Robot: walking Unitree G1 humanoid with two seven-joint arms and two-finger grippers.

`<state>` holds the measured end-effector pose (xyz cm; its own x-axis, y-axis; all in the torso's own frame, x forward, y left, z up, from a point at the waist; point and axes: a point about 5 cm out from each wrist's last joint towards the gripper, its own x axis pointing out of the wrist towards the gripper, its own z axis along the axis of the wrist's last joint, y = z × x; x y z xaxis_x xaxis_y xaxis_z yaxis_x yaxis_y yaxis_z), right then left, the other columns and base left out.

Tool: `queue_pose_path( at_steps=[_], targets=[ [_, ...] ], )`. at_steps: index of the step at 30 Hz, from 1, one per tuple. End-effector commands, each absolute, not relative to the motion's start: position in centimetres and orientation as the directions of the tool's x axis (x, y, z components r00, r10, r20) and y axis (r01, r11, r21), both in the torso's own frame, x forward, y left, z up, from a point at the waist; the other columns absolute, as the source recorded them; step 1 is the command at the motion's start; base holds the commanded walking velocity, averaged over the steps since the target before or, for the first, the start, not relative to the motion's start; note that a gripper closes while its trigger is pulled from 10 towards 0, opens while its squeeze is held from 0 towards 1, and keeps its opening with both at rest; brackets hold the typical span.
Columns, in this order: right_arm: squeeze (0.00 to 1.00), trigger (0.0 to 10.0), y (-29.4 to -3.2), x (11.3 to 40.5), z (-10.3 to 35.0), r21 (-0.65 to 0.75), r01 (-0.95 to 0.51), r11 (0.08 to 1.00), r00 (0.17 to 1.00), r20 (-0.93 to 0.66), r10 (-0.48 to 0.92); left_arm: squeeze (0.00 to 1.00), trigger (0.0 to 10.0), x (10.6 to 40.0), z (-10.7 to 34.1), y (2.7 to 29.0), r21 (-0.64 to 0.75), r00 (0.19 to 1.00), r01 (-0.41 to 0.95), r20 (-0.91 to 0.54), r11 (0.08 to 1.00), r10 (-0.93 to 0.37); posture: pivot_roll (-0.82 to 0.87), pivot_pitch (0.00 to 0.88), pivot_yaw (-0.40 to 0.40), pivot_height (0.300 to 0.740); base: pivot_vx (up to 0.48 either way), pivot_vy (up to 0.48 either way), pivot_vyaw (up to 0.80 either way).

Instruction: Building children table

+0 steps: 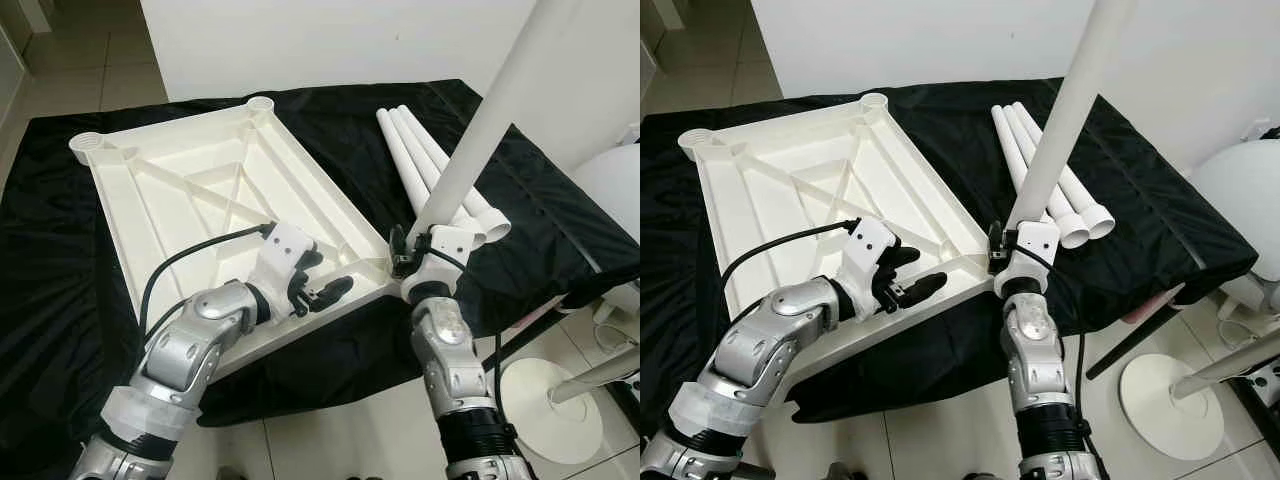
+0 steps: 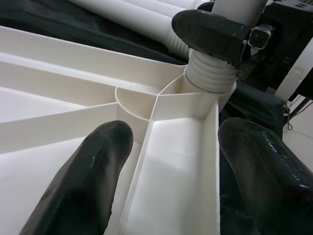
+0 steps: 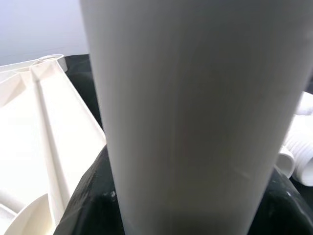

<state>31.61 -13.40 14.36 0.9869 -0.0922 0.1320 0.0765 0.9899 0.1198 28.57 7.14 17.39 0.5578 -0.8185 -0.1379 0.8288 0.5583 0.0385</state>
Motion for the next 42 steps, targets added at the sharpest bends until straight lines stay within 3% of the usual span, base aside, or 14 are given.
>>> queue_pose_path(
  at_steps=[1, 23, 24, 34, 35, 36, 38, 39, 42],
  targets=[
    [0.0, 10.0, -14.0, 30.7, 11.3, 0.182, 0.214, 0.96, 0.977, -0.022, -0.213, 0.0, 10.0, 28.4, 17.7, 7.0, 0.043, 0.542, 0.84, -0.132, 0.541, -0.83, 0.04, 0.102, 0.001, 0.74, 0.0, 0.0, 0.0],
    [0.0, 10.0, -13.0, 30.4, 12.0, 0.213, 0.164, 0.963, 0.983, 0.041, -0.176, 0.0, 10.0, 28.4, 17.8, 7.0, 0.044, 0.544, 0.839, -0.133, 0.543, -0.829, 0.04, 0.091, -0.003, 0.74, 0.0, 0.0, 0.0],
    [1.0, 10.0, -12.9, 30.3, 12.2, 0.218, 0.152, 0.964, 0.984, 0.059, -0.169, 0.0, 10.0, 28.4, 17.7, 7.0, 0.044, 0.543, 0.839, -0.134, 0.543, -0.829, 0.05, 0.091, -0.002, 0.74, 0.0, 0.0, 0.0],
    [1.0, 10.0, -13.2, 30.2, 12.8, 0.199, 0.102, 0.975, 0.986, 0.109, -0.125, 0.0, 10.0, 28.3, 17.7, 6.9, 0.046, 0.538, 0.843, -0.137, 0.537, -0.832, 0.05, 0.081, 0.003, 0.74, 0.0, 0.0, 0.0],
    [0.74, 10.0, -13.6, 30.4, 13.1, 0.168, 0.056, 0.984, 0.988, 0.132, -0.079, 0.0, 10.0, 28.3, 17.7, 6.9, 0.047, 0.535, 0.844, -0.138, 0.534, -0.833, 0.05, 0.077, 0.002, 0.74, 0.0, 0.0, 0.0],
    [0.15, 10.0, -14.0, 30.4, 13.5, 0.145, 0.021, 0.989, 0.988, 0.151, -0.043, 0.0, 10.0, 28.3, 17.8, 6.9, 0.048, 0.534, 0.845, -0.138, 0.533, -0.834, 0.05, 0.077, 0.002, 0.74, 0.0, 0.0, 0.0],
    [0.15, 10.0, -14.0, 30.4, 13.5, 0.145, 0.021, 0.989, 0.988, 0.151, -0.043, 0.0, 10.0, 28.3, 17.8, 6.9, 0.048, 0.534, 0.845, -0.138, 0.533, -0.834, 0.05, 0.077, 0.002, 0.74, 0.0, 0.0, 0.0],
    [0.0, 10.0, -14.8, 30.6, 14.0, 0.107, -0.049, 0.993, 0.983, 0.182, 0.029, 0.0, 10.0, 28.3, 17.7, 6.8, 0.048, 0.531, 0.847, -0.138, 0.53, -0.836, 0.04, 0.069, 0.0, 0.74, 0.0, 0.0, 0.0],
    [0.0, 10.0, -15.1, 30.7, 14.2, 0.095, -0.077, 0.992, 0.98, 0.191, 0.058, 0.0, 10.0, 28.3, 17.7, 6.8, 0.048, 0.53, 0.847, -0.138, 0.529, -0.837, 0.04, 0.069, 0.0, 0.74, 0.0, 0.0, 0.0]
  ],
)
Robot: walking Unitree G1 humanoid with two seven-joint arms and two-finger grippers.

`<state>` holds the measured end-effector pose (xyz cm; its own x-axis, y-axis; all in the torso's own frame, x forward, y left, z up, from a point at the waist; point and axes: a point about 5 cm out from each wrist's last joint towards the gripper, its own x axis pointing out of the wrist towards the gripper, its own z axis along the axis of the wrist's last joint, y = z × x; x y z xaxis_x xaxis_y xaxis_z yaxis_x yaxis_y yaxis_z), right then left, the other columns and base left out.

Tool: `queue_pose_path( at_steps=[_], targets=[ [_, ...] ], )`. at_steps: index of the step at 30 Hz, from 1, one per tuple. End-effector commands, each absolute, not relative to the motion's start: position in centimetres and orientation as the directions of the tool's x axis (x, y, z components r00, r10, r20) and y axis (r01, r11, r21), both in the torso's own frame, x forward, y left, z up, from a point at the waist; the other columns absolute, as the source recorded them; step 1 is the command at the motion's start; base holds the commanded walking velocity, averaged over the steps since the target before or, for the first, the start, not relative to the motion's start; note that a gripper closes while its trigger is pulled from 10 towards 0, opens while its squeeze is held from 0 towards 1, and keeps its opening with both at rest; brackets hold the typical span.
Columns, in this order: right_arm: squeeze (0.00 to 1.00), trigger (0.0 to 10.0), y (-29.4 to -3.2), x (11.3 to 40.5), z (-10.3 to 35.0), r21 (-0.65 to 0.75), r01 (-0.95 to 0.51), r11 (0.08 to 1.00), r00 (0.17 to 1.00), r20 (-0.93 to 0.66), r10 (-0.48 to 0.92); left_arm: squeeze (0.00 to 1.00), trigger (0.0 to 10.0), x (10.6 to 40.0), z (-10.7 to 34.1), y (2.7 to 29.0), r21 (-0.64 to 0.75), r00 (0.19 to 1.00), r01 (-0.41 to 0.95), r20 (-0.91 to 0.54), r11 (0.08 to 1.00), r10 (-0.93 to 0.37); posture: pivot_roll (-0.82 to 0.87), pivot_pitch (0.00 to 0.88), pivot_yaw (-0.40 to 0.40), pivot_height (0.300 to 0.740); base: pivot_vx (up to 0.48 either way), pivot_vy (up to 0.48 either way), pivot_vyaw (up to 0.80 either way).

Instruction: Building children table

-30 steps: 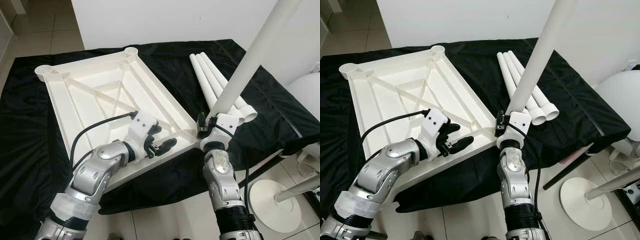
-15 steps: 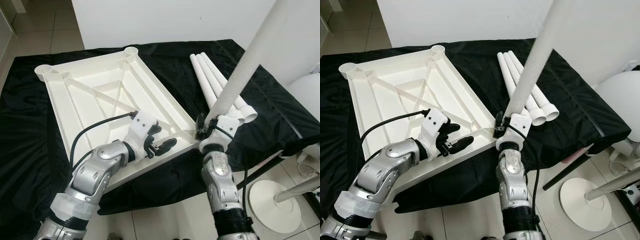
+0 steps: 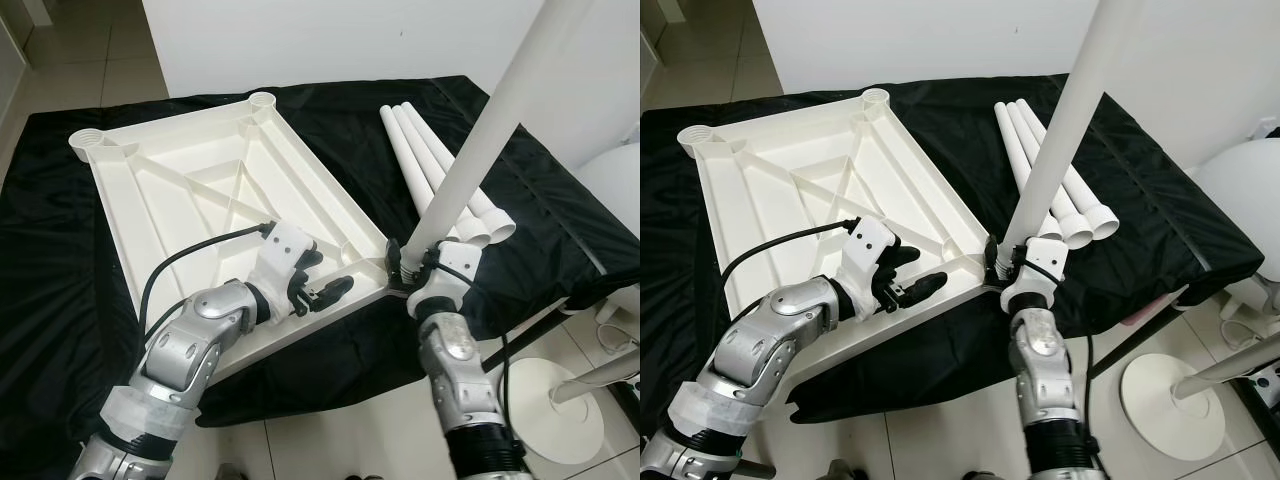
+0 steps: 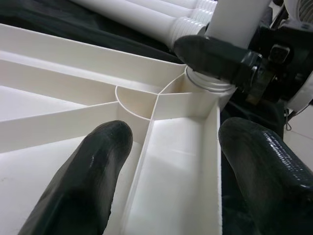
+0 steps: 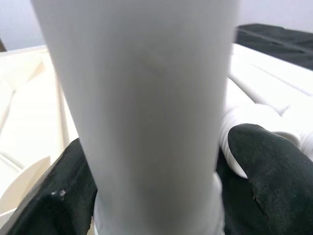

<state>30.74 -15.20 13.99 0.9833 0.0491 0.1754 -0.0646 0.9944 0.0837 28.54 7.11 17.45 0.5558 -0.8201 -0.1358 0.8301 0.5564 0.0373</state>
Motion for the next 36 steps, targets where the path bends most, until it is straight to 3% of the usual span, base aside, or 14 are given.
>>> queue_pose_path(
  at_steps=[1, 11, 21, 33, 34, 35, 36],
  targets=[
    [0.0, 10.0, -15.3, 30.8, 14.4, 0.088, -0.095, 0.992, 0.978, 0.196, 0.076, 0.0, 10.0, 28.3, 17.7, 6.7, 0.048, 0.529, 0.848, -0.138, 0.528, -0.837, 0.04, 0.069, 0.0, 0.74, 0.0, 0.0, 0.0],
    [0.0, 10.0, -16.4, 31.4, 15.5, -0.016, -0.212, 0.977, 0.953, 0.219, 0.211, 0.0, 10.0, 28.2, 17.6, 6.3, 0.054, 0.518, 0.855, -0.139, 0.516, -0.844, 0.04, 0.052, -0.001, 0.74, 0.0, 0.0, 0.0],
    [0.0, 10.0, -17.2, 32.0, 15.4, -0.104, -0.373, 0.922, 0.904, 0.182, 0.386, 0.0, 10.0, 26.5, 16.8, 4.1, 0.04, 0.444, 0.896, -0.146, 0.443, -0.884, 0.04, 0.041, -0.002, 0.74, 0.0, 0.0, 0.0],
    [0.0, 10.0, -17.5, 33.2, 15.3, -0.157, -0.46, 0.874, 0.864, 0.15, 0.481, 0.0, 10.0, 26.8, 17.2, 3.5, 0.041, 0.458, 0.889, -0.119, 0.457, -0.881, 0.04, 0.034, 0.0, 0.74, 0.0, 0.0, 0.0],
    [0.0, 8.1, -17.6, 33.4, 15.3, -0.163, -0.464, 0.871, 0.863, 0.141, 0.486, 0.0, 10.0, 26.8, 17.3, 3.5, 0.042, 0.461, 0.887, -0.118, 0.459, -0.88, 0.04, 0.035, -0.002, 0.74, 0.0, 0.0, 0.0],
    [0.0, 4.4, -17.7, 33.6, 15.3, -0.169, -0.467, 0.868, 0.861, 0.135, 0.49, 0.0, 10.0, 26.8, 17.3, 3.5, 0.044, 0.463, 0.886, -0.117, 0.461, -0.879, 0.04, 0.037, -0.002, 0.74, 0.0, 0.0, 0.0],
    [0.0, 4.4, -17.7, 33.6, 15.3, -0.169, -0.467, 0.868, 0.861, 0.135, 0.49, 0.0, 10.0, 26.8, 17.3, 3.5, 0.044, 0.463, 0.886, -0.117, 0.461, -0.879, 0.04, 0.037, -0.002, 0.74, 0.0, 0.0, 0.0]
  ],
)
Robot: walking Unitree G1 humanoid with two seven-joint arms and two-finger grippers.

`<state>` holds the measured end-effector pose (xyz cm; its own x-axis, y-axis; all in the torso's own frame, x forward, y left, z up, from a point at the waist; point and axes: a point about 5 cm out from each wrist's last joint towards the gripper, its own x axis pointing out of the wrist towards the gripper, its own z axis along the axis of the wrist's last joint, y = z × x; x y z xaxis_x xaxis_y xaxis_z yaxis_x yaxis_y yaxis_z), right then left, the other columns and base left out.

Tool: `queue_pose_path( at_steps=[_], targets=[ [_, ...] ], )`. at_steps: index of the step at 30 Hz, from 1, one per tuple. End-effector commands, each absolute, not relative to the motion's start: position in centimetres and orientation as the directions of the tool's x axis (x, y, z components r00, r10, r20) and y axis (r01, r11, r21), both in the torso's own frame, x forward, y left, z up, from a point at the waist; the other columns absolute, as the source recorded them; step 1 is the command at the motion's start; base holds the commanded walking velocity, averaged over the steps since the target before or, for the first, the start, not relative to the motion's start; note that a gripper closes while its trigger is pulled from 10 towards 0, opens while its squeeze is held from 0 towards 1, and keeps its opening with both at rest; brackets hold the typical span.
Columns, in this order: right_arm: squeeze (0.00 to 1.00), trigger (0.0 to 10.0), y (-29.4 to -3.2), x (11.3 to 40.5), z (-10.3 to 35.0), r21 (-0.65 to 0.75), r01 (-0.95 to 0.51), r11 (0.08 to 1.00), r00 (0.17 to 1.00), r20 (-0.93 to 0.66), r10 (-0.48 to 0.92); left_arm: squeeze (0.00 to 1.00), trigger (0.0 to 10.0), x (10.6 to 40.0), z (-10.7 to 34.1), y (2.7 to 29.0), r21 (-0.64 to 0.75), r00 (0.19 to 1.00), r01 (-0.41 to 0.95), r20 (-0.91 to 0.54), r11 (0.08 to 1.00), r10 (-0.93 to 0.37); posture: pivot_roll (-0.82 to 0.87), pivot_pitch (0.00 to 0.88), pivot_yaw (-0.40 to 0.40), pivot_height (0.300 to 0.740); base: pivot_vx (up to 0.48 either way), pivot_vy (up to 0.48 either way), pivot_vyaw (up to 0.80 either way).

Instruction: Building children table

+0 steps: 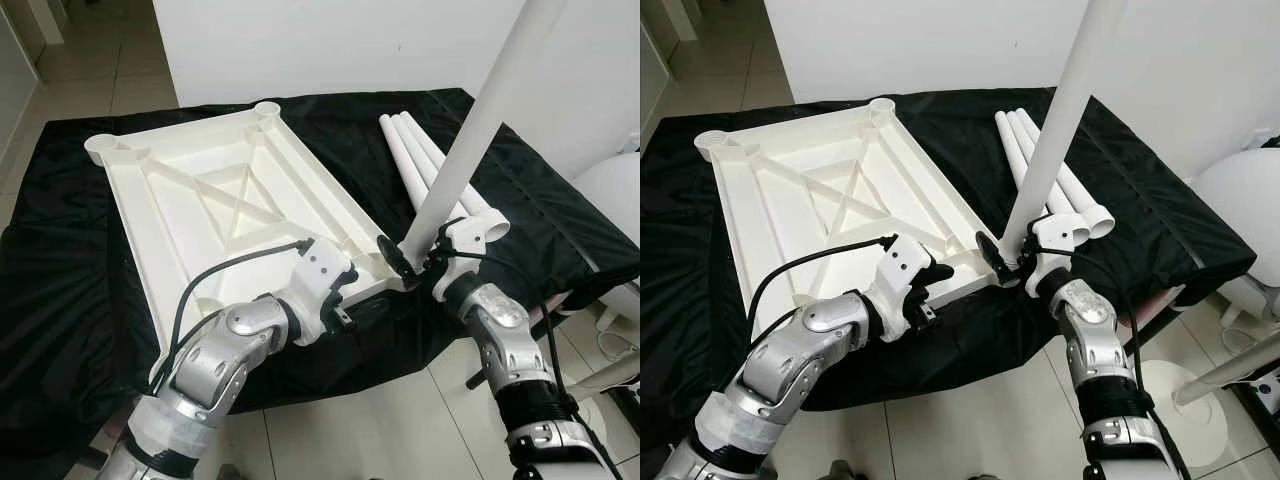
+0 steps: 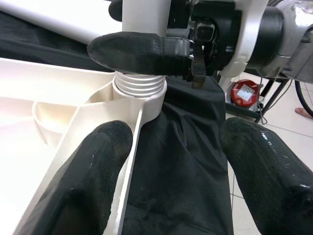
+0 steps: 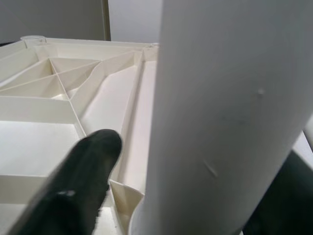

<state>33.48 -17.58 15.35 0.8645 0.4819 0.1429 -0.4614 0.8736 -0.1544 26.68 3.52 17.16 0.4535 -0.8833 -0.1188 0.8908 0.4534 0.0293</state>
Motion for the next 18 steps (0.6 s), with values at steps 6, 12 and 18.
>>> queue_pose_path(
  at_steps=[6, 12, 18],
  targets=[
    [0.0, 0.0, -18.4, 34.0, 14.9, -0.17, -0.457, 0.873, 0.87, 0.117, 0.478, 0.0, 10.0, 26.8, 17.4, 3.4, 0.044, 0.467, 0.884, -0.114, 0.465, -0.877, 0.04, 0.042, -0.003, 0.74, 0.0, 0.0, 0.0],
    [0.0, 0.0, -19.0, 33.9, 14.1, -0.135, -0.416, 0.899, 0.897, 0.099, 0.43, 0.0, 10.0, 26.8, 17.4, 3.4, 0.041, 0.47, 0.882, -0.11, 0.469, -0.876, 0.04, 0.044, -0.004, 0.74, 0.0, 0.0, 0.0],
    [0.0, 0.0, -18.8, 33.7, 13.9, -0.111, -0.409, 0.906, 0.901, 0.109, 0.42, 0.0, 10.0, 26.8, 17.4, 3.5, 0.039, 0.471, 0.882, -0.11, 0.47, -0.875, 0.04, 0.049, -0.001, 0.74, 0.0, 0.0, 0.0]
  ],
)
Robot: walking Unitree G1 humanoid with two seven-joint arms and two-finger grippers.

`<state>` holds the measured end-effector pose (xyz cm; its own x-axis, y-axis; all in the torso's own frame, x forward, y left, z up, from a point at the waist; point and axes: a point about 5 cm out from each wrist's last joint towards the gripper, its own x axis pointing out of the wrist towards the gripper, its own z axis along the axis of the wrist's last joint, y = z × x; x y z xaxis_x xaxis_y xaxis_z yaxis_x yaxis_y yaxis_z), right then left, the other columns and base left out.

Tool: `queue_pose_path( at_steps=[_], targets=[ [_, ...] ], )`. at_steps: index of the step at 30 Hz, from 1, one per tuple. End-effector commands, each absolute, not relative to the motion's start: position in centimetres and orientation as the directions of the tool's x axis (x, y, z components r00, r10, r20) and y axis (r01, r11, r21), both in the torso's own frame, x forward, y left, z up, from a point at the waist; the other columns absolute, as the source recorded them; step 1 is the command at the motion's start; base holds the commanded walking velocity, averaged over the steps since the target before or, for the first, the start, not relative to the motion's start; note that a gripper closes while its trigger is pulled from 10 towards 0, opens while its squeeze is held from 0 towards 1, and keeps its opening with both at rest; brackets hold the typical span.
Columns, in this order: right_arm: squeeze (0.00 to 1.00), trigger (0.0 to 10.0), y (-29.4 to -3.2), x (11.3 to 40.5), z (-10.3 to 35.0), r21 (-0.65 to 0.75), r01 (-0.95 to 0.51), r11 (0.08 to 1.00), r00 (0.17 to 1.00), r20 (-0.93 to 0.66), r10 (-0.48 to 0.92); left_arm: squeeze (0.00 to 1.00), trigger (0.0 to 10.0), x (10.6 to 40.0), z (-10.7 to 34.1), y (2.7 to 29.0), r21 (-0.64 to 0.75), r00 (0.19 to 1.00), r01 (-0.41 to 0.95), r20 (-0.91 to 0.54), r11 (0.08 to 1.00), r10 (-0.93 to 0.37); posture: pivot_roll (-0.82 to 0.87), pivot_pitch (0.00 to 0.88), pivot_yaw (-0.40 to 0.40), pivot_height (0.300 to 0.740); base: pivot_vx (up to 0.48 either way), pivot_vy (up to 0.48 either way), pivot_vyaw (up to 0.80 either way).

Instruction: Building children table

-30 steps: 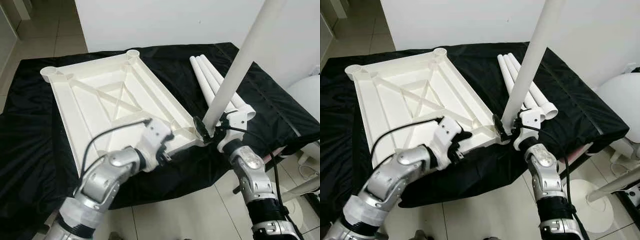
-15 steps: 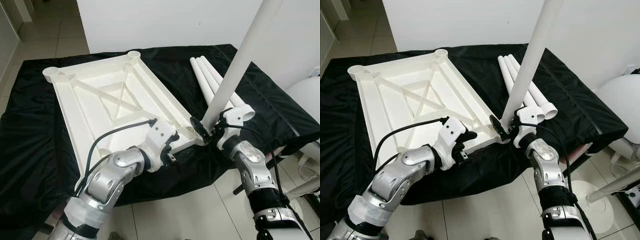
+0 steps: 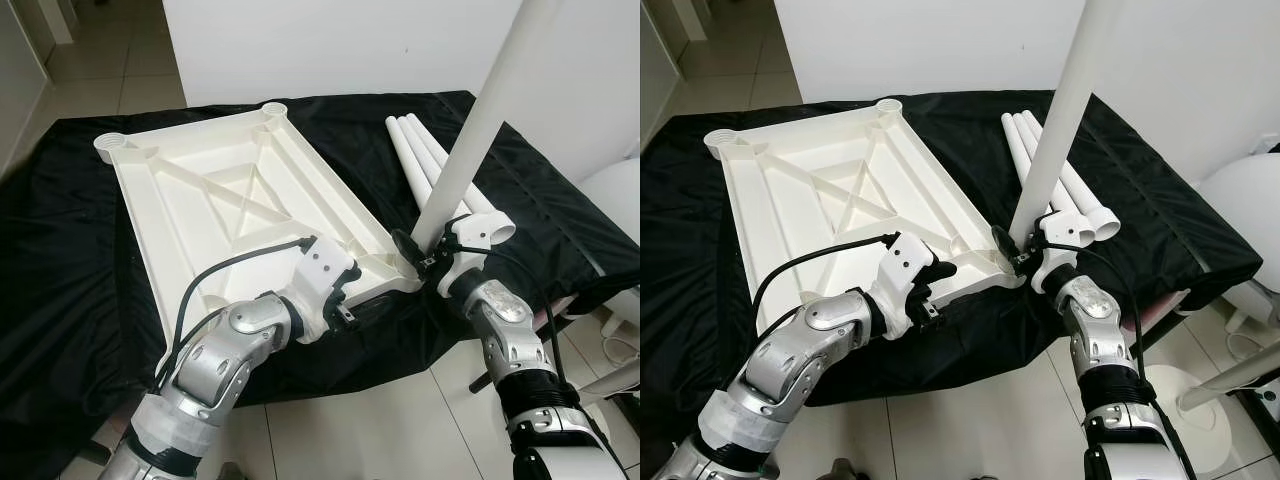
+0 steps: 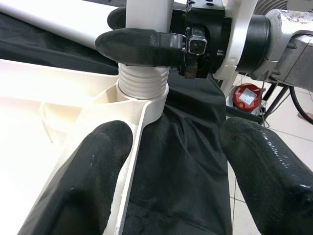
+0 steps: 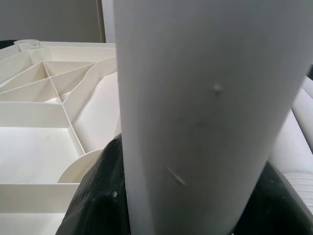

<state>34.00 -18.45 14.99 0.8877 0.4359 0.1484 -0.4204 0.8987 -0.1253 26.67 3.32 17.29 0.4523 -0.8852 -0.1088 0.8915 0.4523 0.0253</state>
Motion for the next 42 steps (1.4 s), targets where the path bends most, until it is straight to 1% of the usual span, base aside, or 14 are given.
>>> queue_pose_path(
  at_steps=[1, 8, 13, 16, 18, 19, 20, 23, 28, 32, 35, 36, 37, 42],
  targets=[
    [0.0, 10.0, -18.6, 33.6, 13.7, -0.092, -0.388, 0.917, 0.912, 0.109, 0.396, 0.0, 10.0, 26.8, 17.5, 3.5, 0.039, 0.471, 0.882, -0.11, 0.47, -0.875, 0.03, 0.059, 0.0, 0.74, 0.0, 0.0, 0.0],
    [0.0, 10.0, -18.6, 33.4, 13.1, -0.013, -0.294, 0.956, 0.95, 0.103, 0.293, 0.0, 10.0, 26.9, 17.6, 3.4, 0.035, 0.471, 0.882, -0.108, 0.47, -0.876, 0.03, 0.067, 0.005, 0.74, 0.0, 0.0, 0.0],
    [0.0, 10.0, -18.7, 33.5, 13.1, -0.004, -0.244, 0.97, 0.965, 0.098, 0.243, 0.0, 10.0, 26.9, 17.6, 3.4, 0.032, 0.47, 0.882, -0.108, 0.47, -0.876, 0.02, 0.073, 0.002, 0.74, 0.0, 0.0, 0.0],
    [0.0, 10.0, -18.5, 33.5, 13.1, 0.019, -0.166, 0.986, 0.983, 0.083, 0.164, 0.0, 10.0, 26.9, 17.5, 3.4, 0.031, 0.471, 0.882, -0.108, 0.471, -0.875, 0.02, 0.075, 0.001, 0.74, 0.0, 0.0, 0.0],
    [0.0, 10.0, -17.9, 33.4, 13.2, 0.06, -0.035, 0.998, 0.997, 0.068, 0.031, 0.0, 10.0, 26.9, 17.5, 3.4, 0.029, 0.477, 0.879, -0.106, 0.477, -0.873, 0.02, 0.082, -0.007, 0.74, 0.0, 0.0, 0.0],
    [0.0, 10.0, -17.9, 33.4, 13.2, 0.06, -0.035, 0.998, 0.997, 0.068, 0.031, 0.0, 10.0, 26.9, 17.5, 3.4, 0.029, 0.477, 0.879, -0.106, 0.477, -0.873, 0.02, 0.082, -0.007, 0.74, 0.0, 0.0, 0.0],
    [0.0, 10.0, -17.2, 33.2, 13.0, 0.098, 0.073, 0.992, 0.996, 0.051, -0.079, 0.0, 10.0, 27.1, 17.5, 3.5, 0.029, 0.485, 0.874, -0.105, 0.485, -0.868, 0.02, 0.085, -0.011, 0.74, 0.0, 0.0, 0.0],
    [0.0, 10.0, -15.9, 33.0, 12.7, 0.144, 0.162, 0.976, 0.986, 0.013, -0.166, 0.0, 10.0, 27.4, 17.5, 3.8, 0.03, 0.503, 0.864, -0.103, 0.502, -0.858, 0.02, 0.086, -0.012, 0.74, 0.0, 0.0, 0.0],
    [0.0, 10.0, -15.6, 33.0, 12.5, 0.14, 0.175, 0.975, 0.984, -0.004, -0.176, 0.0, 10.0, 27.4, 17.6, 3.9, 0.032, 0.507, 0.862, -0.103, 0.507, -0.856, 0.02, 0.086, -0.012, 0.74, 0.0, 0.0, 0.0],
    [0.0, 10.0, -13.9, 33.1, 13.3, 0.18, 0.112, 0.977, 0.992, 0.041, -0.122, 0.0, 10.0, 27.4, 17.7, 3.9, 0.03, 0.508, 0.861, -0.1, 0.508, -0.855, 0.02, 0.088, -0.005, 0.74, 0.0, 0.0, 0.0],
    [0.0, 10.0, -13.8, 32.9, 13.9, 0.169, 0.084, 0.982, 0.993, 0.073, -0.098, 0.0, 10.0, 27.4, 17.6, 3.9, 0.032, 0.506, 0.862, -0.103, 0.506, -0.856, 0.02, 0.088, -0.007, 0.74, 0.0, 0.0, 0.0],
    [0.3, 10.0, -13.8, 32.8, 14.1, 0.163, 0.086, 0.983, 0.992, 0.078, -0.1, 0.0, 10.0, 27.4, 17.6, 3.9, 0.033, 0.506, 0.862, -0.103, 0.506, -0.856, 0.02, 0.088, -0.007, 0.74, 0.0, 0.0, 0.0],
    [1.0, 10.0, -13.6, 32.7, 14.2, 0.178, 0.056, 0.983, 0.994, 0.085, -0.071, 0.0, 10.0, 27.5, 17.7, 3.9, 0.033, 0.508, 0.861, -0.102, 0.507, -0.855, 0.02, 0.088, -0.007, 0.74, 0.0, 0.0, 0.0],
    [1.0, 10.0, -13.6, 32.5, 14.9, 0.157, 0.005, 0.988, 0.993, 0.118, -0.024, 0.0, 10.0, 27.6, 17.8, 3.9, 0.032, 0.51, 0.86, -0.099, 0.509, -0.855, 0.02, 0.085, -0.003, 0.74, 0.0, 0.0, 0.0]
  ],
)
